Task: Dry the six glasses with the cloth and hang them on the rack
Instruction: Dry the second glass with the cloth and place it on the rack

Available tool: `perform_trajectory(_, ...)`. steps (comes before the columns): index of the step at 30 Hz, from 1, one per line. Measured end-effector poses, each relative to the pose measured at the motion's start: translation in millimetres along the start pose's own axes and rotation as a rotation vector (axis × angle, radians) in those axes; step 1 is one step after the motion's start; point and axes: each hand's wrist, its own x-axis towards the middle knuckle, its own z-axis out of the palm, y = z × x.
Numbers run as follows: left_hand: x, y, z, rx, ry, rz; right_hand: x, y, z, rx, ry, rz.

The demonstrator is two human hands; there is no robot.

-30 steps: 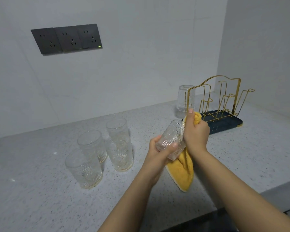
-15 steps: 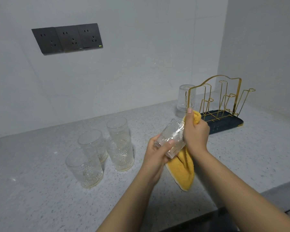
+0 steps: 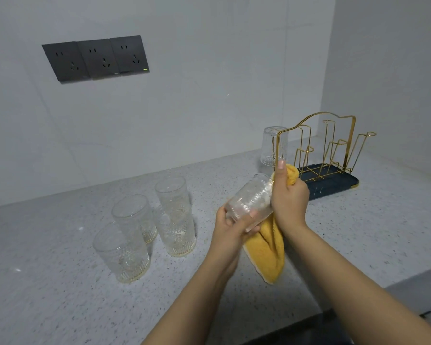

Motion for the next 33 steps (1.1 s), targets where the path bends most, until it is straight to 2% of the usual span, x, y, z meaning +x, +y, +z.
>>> perform_trajectory(2, 0.6, 3.9, 1.4, -0.098, -0.025, -0.062, -1.7, 3.7, -4.8, 0.03, -0.018, -0.037)
perform_trajectory(4, 1.6, 7.8, 6.4, -0.016, 0.013, -0.053, -1.6, 7.5, -10.9, 0.067, 0.0, -0.006)
perform_trajectory(15, 32.2, 64.0, 79.3, 0.47, 0.108, 0.27, 29.6, 11.3, -67.1, 0.126, 0.217, 0.214)
perform_trajectory(20, 59.2, 83.6, 127.4, 0.603, 0.1, 0.418, 45.7, 10.5, -89.3, 0.124, 0.231, 0.268)
perform_trajectory(24, 85.4, 85.5, 152.0, 0.809, 0.133, 0.524, 52.5, 8.6, -96.2, 0.13, 0.203, 0.279)
perform_trajectory(29, 107.3, 70.6, 170.4, 1.093, 0.097, 0.481, 58.9, 17.2, -104.0, 0.134, 0.173, 0.315)
perform_trajectory(33, 112.6, 51.3, 174.1, 1.2, 0.062, 0.42, 60.2, 22.5, -108.1, 0.132, 0.148, 0.306)
